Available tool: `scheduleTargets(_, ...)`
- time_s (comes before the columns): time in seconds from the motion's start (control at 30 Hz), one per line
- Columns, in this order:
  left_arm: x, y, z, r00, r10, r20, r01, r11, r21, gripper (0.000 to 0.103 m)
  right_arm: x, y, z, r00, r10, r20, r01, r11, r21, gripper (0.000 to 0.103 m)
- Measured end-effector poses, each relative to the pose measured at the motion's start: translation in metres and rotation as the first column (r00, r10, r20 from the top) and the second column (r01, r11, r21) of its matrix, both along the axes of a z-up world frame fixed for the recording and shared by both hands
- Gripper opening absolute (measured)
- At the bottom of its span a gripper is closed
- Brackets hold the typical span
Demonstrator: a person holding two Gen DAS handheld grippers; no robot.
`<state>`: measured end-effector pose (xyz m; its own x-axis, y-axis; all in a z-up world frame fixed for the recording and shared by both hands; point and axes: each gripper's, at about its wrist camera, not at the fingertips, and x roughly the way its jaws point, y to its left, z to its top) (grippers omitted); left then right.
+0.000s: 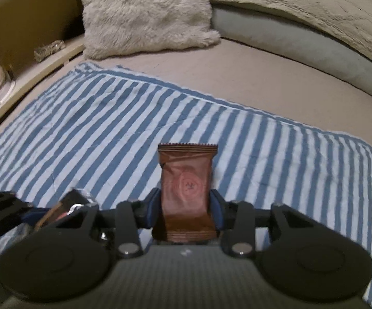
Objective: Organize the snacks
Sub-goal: 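Grasp the black-wrapped red pastry with the left tool while the right grasps the brown snack, then carry the black-wrapped pastry and brown snack over the white box with both tools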
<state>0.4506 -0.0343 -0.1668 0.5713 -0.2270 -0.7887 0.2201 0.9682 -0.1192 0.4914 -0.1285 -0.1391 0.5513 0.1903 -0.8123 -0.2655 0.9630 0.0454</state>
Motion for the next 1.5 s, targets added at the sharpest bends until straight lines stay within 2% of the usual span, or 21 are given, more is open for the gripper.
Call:
scheduleTargets(0.13,-0.008,0.002,0.008,1.0,0.022,0.001,-0.022,0.999,-0.03,0.063,-0.021,-0.013,0.01,1.0,-0.01,0.007,0.01,0.999,0.03,0.047)
scheduleTargets(0.37,-0.034,-0.007,0.041,0.999,-0.003,0.033,0.005,0.999,-0.048,0.063,-0.059,-0.045,0.038,0.999,-0.024,0.029,0.021,0.995,0.096,0.047)
scheduleTargets(0.57,-0.067,-0.016,0.074,0.998,-0.026,0.056,0.031,0.995,-0.091,0.063,-0.095,-0.079,0.068,0.998,-0.048,0.044,0.041,0.986,0.161,0.047)
scheduleTargets(0.77,-0.103,-0.028,0.099,0.997,-0.041,0.071,0.049,0.991,-0.122,0.063,-0.138,-0.108,0.096,0.995,-0.077,0.068,0.063,0.98,0.188,0.047)
scheduleTargets(1.13,-0.166,-0.058,0.15,0.987,-0.109,0.121,0.123,0.986,-0.11,0.063,-0.218,-0.161,0.135,0.985,-0.133,0.111,0.104,0.966,0.236,0.047)
scheduleTargets(1.5,-0.22,-0.081,0.158,0.979,-0.181,0.095,0.192,0.975,-0.115,0.064,-0.292,-0.203,0.146,0.969,-0.199,0.148,0.154,0.95,0.272,0.047)
